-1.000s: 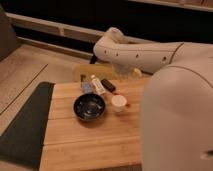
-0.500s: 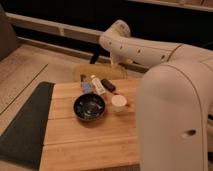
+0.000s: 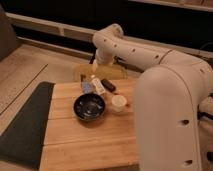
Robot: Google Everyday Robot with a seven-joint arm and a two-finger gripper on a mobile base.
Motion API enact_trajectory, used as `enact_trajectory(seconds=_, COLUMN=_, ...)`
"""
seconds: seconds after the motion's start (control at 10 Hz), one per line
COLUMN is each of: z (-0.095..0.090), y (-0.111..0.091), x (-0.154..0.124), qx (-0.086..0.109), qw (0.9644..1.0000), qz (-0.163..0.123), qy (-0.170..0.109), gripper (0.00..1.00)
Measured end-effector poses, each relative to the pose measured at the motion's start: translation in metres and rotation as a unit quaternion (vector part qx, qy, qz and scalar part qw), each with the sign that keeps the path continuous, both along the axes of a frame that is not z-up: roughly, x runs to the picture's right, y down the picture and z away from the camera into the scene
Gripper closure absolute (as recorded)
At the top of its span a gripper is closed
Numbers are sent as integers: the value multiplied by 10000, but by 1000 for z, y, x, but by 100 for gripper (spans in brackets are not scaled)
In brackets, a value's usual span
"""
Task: Move the arm in a circular motion
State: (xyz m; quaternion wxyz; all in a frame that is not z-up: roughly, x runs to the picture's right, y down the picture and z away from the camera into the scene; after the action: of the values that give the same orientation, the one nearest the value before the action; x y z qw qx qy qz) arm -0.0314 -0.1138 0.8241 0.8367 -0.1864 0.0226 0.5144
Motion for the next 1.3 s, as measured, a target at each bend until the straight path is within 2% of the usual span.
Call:
enact_trajectory(seconds=0.3, z=-25, y=44, x=-36, qx=-246, qw=9985, qz=-368, qy=-330, gripper=35)
enact_trajectory(seconds=0.4, z=-36, y=59, x=-45, qx=-318, qw=9980, qz=-413, qy=-370, gripper=35)
enact_trajectory(seconds=0.6, z=-57, y=86, x=-51, qx=-485, qw=9977, qz=-323, qy=-353, gripper=35)
enact_trajectory(seconds=0.8, z=-72, y=105, x=-24, qx=-633, qw=9980, qz=-7, qy=-25, gripper=35)
enact_trajectory(seconds=1.0, z=-80, y=110, x=20, qx=-700, qw=9956, qz=442, qy=431, gripper=35)
enact_trajectory(seconds=1.1, z=-83, y=109, x=60, qx=-707, qw=9904, qz=820, qy=865, gripper=35)
enact_trajectory(seconds=1.2, z=-84, y=104, x=96, qx=-646, qw=9837, qz=1074, qy=1290, gripper=35)
enact_trajectory(seconds=1.3, z=-84, y=97, x=139, qx=-541, qw=9734, qz=1324, qy=1790, gripper=35)
